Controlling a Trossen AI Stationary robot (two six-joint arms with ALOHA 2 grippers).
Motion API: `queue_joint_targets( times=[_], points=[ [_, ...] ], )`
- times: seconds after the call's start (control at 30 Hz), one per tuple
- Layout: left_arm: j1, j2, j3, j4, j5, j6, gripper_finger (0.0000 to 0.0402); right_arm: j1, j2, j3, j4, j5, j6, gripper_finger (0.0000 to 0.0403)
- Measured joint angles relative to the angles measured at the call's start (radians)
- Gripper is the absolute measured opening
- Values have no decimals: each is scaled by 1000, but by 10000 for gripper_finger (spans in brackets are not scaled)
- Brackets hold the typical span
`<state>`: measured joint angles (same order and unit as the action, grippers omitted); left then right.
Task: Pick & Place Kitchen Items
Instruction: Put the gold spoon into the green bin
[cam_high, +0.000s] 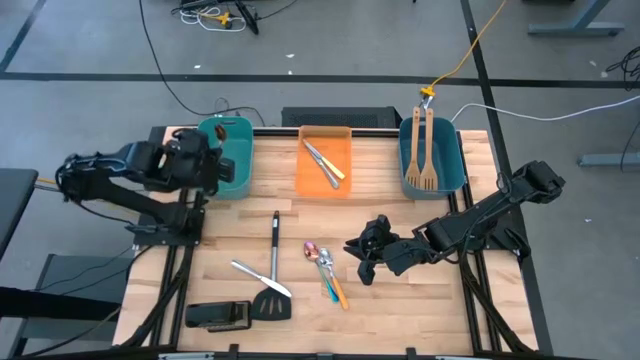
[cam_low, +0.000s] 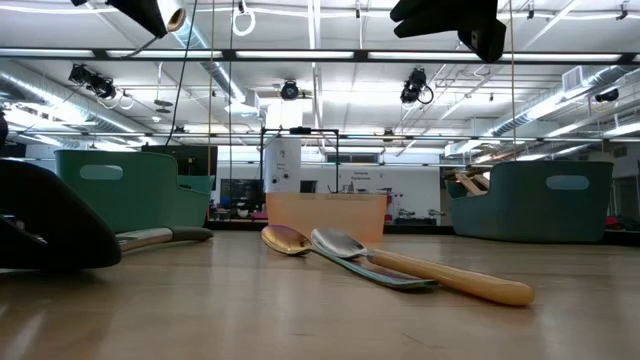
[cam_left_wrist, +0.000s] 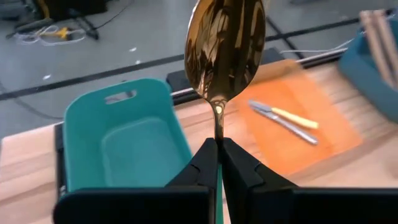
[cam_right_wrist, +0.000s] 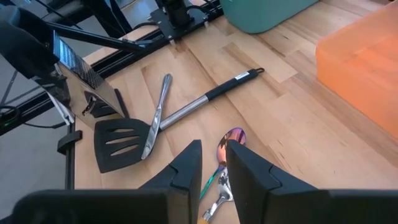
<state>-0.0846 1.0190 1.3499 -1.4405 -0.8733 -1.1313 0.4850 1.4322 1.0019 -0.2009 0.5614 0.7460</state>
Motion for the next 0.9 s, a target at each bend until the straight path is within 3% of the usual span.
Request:
queue_joint_targets(
  times=[0.63,0.9],
  points=[
    [369,1,-2,148,212,309,9,-33,0,0,1,5,-60,84],
    [539,-5,-200,415,354,442,9,-52,0,0,8,-3,-88,84]
  ],
)
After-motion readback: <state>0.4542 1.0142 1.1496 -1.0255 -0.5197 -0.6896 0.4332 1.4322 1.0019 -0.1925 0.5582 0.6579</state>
